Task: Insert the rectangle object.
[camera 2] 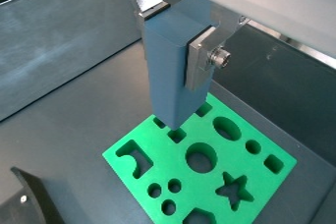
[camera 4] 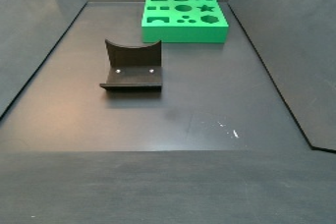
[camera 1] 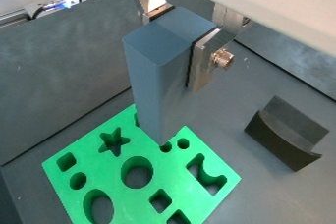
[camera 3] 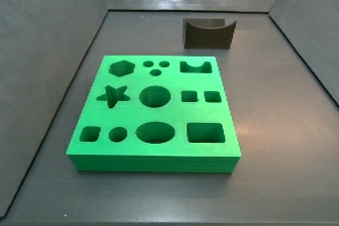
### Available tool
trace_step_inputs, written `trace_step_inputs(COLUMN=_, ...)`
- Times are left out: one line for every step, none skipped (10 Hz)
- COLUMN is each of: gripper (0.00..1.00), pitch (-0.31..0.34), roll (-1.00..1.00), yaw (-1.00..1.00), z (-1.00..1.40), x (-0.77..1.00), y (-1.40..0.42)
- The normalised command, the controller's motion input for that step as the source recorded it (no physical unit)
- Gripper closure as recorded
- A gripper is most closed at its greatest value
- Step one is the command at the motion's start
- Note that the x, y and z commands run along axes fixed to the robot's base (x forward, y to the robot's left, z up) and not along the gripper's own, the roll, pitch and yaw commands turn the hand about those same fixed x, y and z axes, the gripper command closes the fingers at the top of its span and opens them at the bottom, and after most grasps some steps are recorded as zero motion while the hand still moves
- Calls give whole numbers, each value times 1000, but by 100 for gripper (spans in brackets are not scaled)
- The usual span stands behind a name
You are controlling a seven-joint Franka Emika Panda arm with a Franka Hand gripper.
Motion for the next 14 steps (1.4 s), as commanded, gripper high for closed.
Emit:
trace_step_inputs(gripper=100, pitch=-93, roll=0, yaw=-1000, z=-469, x=0, y=-49)
trace_step_inputs(gripper=100, pitch=-143, roll=0, yaw=-891, z=-546, x=-6, y=-323)
trace_step_inputs(gripper=100, pitch=-166, roll=106, yaw=-711, z=-806, x=0, y=-511)
trace_step_inputs(gripper=100, pitch=-146, roll=127, yaw=-483, z=-906, x=269, y=-586)
trace_step_inputs(gripper=100, pitch=-106, roll=64, yaw=-271, z=-849, x=517, y=-606)
trace_step_inputs(gripper=100, pitch=-86, roll=41, yaw=-191, z=-820, x=609, y=-620)
trace_step_inputs(gripper=100, pitch=-77, roll=40, yaw=-191, z=-794, x=594, y=-631)
trace_step_inputs(gripper=100, pitch=-57, roll=49, yaw=-274, z=-703, x=446, y=-666)
trace_step_inputs(gripper=100, pitch=-20, roll=26, yaw=-423, z=-531, x=200, y=-669)
trace_step_inputs(gripper=100, pitch=-10, roll=3, yaw=-454, z=-463, x=183, y=-637)
trace_step_inputs(gripper=100, pitch=0, roll=0, yaw=-517, z=-311, x=154, y=-571)
trace_step_inputs(gripper=100, pitch=0, roll=-26, yaw=-806, z=-91, x=0, y=-363)
trace_step_inputs(gripper=100, pitch=31, roll=-34, yaw=-951, z=-63, x=3, y=-177)
trace_step_inputs(gripper=100, pitch=27, roll=-29, yaw=-1000, z=-89, x=11, y=-106)
